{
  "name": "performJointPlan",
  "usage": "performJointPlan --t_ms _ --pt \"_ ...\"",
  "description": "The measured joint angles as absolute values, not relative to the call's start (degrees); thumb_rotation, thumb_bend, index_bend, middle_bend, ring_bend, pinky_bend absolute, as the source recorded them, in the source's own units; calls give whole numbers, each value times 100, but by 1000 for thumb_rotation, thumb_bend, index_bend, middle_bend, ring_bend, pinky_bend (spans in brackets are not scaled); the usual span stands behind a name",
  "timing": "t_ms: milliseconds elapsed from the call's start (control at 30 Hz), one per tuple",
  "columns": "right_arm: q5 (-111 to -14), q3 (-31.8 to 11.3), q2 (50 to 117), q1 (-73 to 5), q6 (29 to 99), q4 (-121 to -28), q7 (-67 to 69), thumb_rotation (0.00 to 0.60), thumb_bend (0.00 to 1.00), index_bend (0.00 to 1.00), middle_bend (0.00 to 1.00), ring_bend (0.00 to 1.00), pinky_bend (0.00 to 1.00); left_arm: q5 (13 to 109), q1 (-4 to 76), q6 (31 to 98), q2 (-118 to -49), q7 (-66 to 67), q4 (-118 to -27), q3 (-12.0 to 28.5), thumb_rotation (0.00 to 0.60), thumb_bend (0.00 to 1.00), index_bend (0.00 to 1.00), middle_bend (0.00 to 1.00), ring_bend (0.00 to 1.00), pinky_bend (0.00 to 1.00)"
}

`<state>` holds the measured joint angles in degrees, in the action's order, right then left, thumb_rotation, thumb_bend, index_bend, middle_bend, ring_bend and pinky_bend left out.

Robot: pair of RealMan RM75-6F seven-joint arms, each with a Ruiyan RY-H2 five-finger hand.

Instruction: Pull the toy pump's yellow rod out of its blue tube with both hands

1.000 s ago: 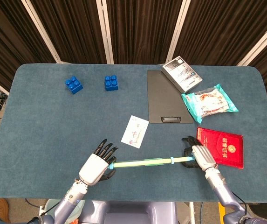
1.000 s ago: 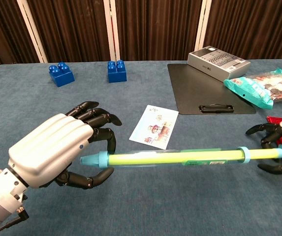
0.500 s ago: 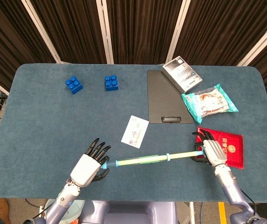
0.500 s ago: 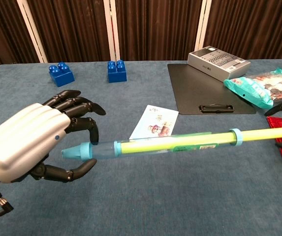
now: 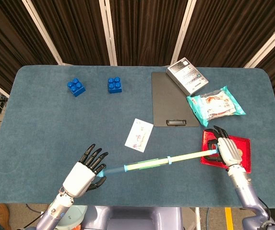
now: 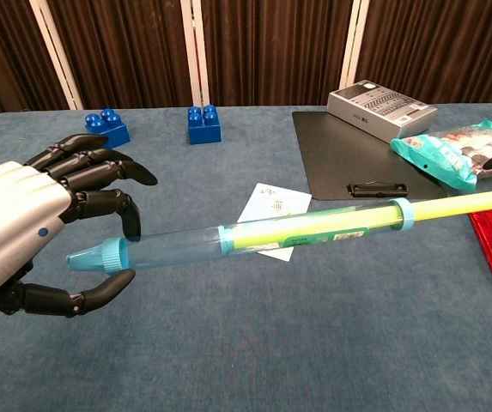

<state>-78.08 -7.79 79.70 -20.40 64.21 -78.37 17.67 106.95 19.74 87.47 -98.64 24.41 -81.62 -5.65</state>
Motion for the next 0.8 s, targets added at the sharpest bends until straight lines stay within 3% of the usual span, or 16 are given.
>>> performJointPlan --t_ms 800 --pt "-6928 -1383 7943 -2584 5548 -6772 1722 600 295 859 225 82 60 11042 1851 8914 -9292 1950 -8276 -754 600 388 632 188 114 9"
